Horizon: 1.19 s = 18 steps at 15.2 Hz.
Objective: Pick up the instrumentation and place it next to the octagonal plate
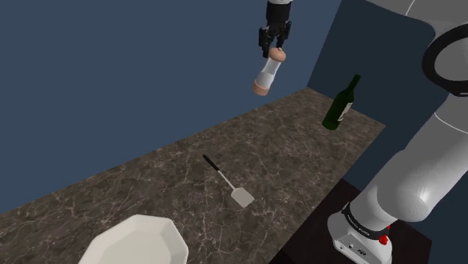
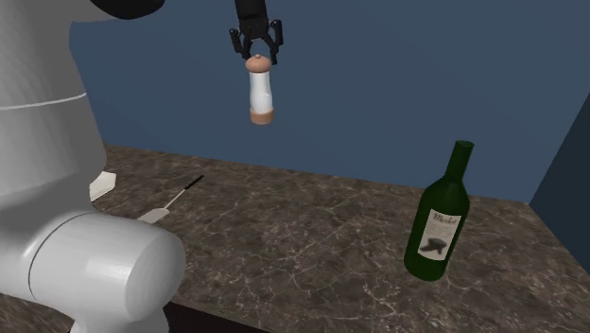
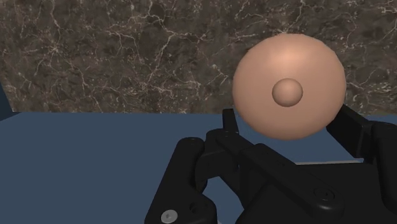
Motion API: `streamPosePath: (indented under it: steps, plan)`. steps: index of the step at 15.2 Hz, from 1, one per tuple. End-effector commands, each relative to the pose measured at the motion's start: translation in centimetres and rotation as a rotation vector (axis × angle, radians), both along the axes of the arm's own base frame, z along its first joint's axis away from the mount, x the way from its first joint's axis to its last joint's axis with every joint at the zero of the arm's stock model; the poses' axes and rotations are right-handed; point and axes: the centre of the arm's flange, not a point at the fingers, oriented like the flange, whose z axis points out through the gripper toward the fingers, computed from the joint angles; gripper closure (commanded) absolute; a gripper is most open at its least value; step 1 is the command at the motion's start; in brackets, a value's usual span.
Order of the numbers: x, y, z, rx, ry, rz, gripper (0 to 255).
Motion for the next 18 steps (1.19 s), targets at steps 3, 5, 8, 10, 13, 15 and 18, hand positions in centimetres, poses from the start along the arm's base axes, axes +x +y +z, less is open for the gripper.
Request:
streamPosePath:
  steps: [3, 5, 8, 10, 13, 15, 18]
  plan:
    - [-2.2, 5.1, 0.1, -0.001, 0.000, -0.001, 255]
    - [-3.2, 7.5, 0.1, -0.001, 0.000, -0.001, 255]
    - [-4.8, 11.1, 0.1, -0.001, 0.000, -0.001, 255]
    - [-5.8, 13.6, 0.1, -0.001, 0.000, -0.001, 255]
    - [-7.4, 17.2, 0.1, -0.001, 0.000, -0.001, 255]
    - [-8.4, 19.6, 0.1, -0.001, 0.000, -0.001, 255]
    - [-10.0, 23.3, 0.1, -0.001, 0.000, -0.001, 255]
